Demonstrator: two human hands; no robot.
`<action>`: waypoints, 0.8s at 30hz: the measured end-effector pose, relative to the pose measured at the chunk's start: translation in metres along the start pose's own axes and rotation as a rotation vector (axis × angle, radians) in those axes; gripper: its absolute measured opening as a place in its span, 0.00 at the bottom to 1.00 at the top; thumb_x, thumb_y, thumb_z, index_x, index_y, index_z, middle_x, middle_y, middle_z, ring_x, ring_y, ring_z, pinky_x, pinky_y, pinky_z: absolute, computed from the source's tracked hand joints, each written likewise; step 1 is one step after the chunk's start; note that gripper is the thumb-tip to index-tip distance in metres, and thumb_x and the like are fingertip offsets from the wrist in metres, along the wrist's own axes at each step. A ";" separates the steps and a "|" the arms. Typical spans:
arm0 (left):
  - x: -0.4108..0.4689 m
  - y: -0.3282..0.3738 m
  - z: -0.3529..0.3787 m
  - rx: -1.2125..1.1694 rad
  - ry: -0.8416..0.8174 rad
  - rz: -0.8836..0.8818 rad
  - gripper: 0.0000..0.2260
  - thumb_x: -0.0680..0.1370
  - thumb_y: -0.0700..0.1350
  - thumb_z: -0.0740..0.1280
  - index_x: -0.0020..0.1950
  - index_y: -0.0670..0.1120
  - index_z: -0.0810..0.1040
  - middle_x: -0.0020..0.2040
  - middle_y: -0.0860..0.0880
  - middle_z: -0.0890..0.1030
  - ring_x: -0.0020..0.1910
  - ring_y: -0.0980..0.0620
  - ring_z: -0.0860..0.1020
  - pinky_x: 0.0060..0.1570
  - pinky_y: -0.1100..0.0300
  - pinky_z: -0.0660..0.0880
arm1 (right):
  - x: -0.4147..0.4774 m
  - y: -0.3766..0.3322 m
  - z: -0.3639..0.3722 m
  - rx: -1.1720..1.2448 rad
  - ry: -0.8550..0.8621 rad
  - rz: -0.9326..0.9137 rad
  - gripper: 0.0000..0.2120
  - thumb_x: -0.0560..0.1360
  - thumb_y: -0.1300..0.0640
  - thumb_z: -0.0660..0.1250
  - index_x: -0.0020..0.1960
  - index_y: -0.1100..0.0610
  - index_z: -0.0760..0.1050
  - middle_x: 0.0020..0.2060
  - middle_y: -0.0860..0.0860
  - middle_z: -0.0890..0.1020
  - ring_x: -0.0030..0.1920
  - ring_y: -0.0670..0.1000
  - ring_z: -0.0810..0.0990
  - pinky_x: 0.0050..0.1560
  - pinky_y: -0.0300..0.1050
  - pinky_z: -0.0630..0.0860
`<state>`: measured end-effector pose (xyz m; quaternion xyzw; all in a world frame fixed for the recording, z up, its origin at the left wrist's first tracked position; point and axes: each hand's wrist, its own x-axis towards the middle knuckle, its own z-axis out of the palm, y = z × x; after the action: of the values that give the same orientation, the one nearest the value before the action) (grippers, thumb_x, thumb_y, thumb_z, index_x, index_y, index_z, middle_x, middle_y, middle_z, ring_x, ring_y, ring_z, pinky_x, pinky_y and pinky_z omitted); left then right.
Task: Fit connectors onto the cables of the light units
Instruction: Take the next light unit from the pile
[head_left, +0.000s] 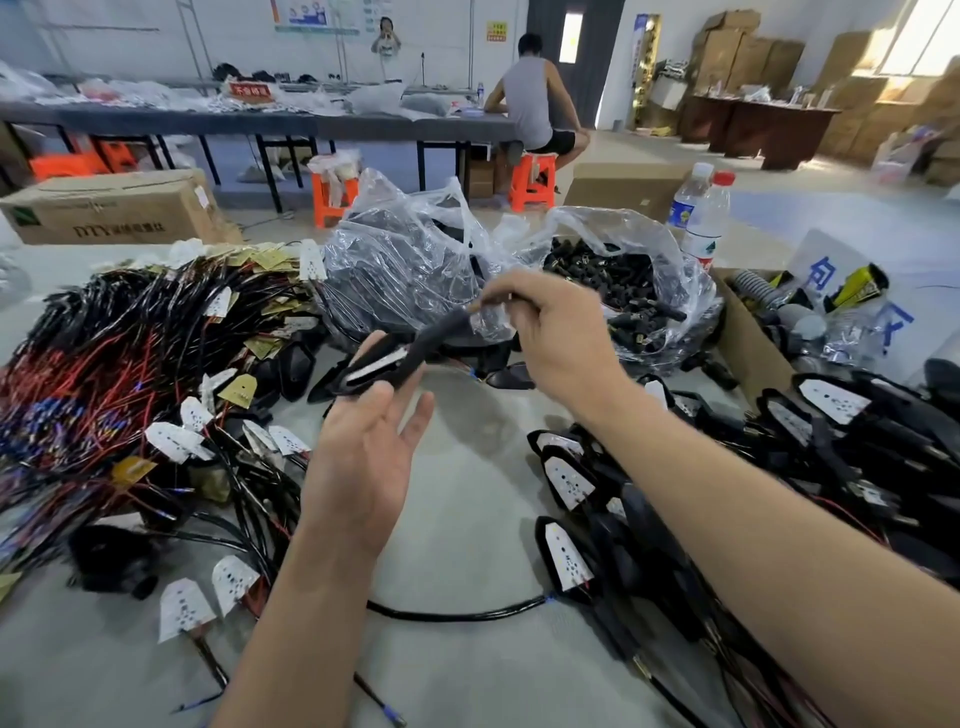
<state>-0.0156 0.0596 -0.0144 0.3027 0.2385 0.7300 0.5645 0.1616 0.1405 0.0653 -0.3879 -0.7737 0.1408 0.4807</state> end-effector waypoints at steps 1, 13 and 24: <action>0.001 0.001 0.002 0.001 0.007 -0.021 0.20 0.78 0.41 0.66 0.70 0.50 0.76 0.63 0.50 0.83 0.63 0.52 0.80 0.55 0.60 0.79 | 0.010 -0.012 -0.009 -0.063 0.019 -0.083 0.14 0.75 0.64 0.62 0.50 0.52 0.84 0.37 0.44 0.82 0.38 0.43 0.76 0.43 0.34 0.71; -0.004 -0.070 0.023 0.856 0.002 -0.335 0.23 0.74 0.39 0.74 0.66 0.55 0.78 0.59 0.54 0.81 0.58 0.57 0.81 0.57 0.60 0.77 | -0.034 0.020 -0.136 -0.943 -1.056 0.500 0.19 0.78 0.42 0.68 0.35 0.53 0.80 0.27 0.46 0.79 0.34 0.49 0.79 0.37 0.41 0.74; 0.004 -0.057 0.007 0.972 0.075 -0.264 0.13 0.75 0.38 0.72 0.51 0.57 0.84 0.51 0.55 0.85 0.50 0.60 0.83 0.44 0.68 0.75 | 0.019 0.060 0.019 -0.774 -0.780 0.234 0.09 0.77 0.60 0.62 0.50 0.61 0.81 0.47 0.57 0.82 0.46 0.59 0.81 0.45 0.48 0.78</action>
<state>0.0273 0.0776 -0.0483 0.4711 0.6072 0.4673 0.4370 0.1685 0.1968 0.0324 -0.5385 -0.8412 0.0318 -0.0372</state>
